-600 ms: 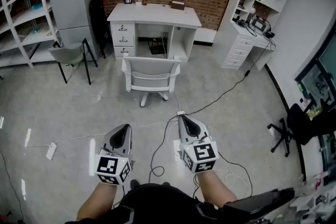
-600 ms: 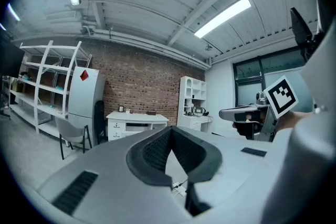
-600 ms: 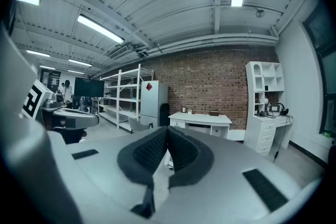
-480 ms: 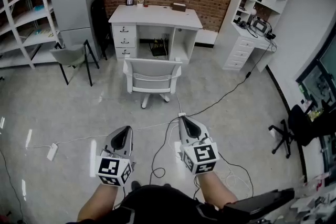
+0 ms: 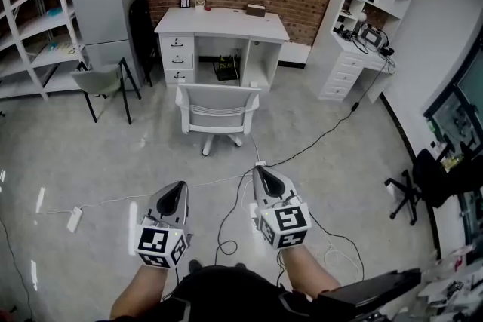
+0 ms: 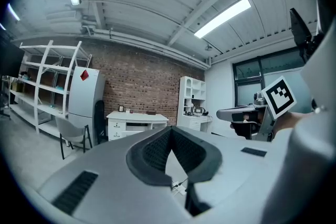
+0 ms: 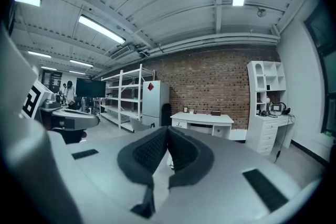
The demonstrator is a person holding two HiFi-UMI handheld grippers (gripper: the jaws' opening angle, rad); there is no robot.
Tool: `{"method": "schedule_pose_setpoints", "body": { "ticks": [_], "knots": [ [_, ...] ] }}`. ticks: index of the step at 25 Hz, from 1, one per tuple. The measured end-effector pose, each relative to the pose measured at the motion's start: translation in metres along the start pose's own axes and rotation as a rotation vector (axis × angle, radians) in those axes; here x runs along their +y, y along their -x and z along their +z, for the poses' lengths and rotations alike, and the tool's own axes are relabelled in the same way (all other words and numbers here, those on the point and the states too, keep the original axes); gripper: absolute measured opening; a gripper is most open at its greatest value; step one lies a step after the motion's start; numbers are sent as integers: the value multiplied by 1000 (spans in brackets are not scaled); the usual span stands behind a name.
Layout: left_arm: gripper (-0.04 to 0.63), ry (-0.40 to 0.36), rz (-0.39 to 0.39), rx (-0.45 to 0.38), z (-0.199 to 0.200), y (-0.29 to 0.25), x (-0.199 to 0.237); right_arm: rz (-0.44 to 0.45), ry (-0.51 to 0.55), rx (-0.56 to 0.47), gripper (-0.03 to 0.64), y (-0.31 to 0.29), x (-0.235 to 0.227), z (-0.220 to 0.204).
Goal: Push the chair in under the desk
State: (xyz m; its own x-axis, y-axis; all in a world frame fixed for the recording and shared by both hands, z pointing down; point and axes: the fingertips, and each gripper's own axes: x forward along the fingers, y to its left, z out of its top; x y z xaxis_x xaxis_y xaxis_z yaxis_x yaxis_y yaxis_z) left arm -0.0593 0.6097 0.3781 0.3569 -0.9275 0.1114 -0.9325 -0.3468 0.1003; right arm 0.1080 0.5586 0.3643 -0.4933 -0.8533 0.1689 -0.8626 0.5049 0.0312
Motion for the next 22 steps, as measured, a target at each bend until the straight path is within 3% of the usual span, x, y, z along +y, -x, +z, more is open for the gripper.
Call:
{"method": "schedule_pose_setpoints", "body": {
  "ticks": [12, 22],
  "knots": [
    [8, 14, -24, -6, 0, 18, 26, 8, 17, 8, 6, -10, 35, 4],
    [8, 17, -43, -20, -8, 38, 67, -46, 25, 16, 6, -17, 65, -2]
  ]
}}
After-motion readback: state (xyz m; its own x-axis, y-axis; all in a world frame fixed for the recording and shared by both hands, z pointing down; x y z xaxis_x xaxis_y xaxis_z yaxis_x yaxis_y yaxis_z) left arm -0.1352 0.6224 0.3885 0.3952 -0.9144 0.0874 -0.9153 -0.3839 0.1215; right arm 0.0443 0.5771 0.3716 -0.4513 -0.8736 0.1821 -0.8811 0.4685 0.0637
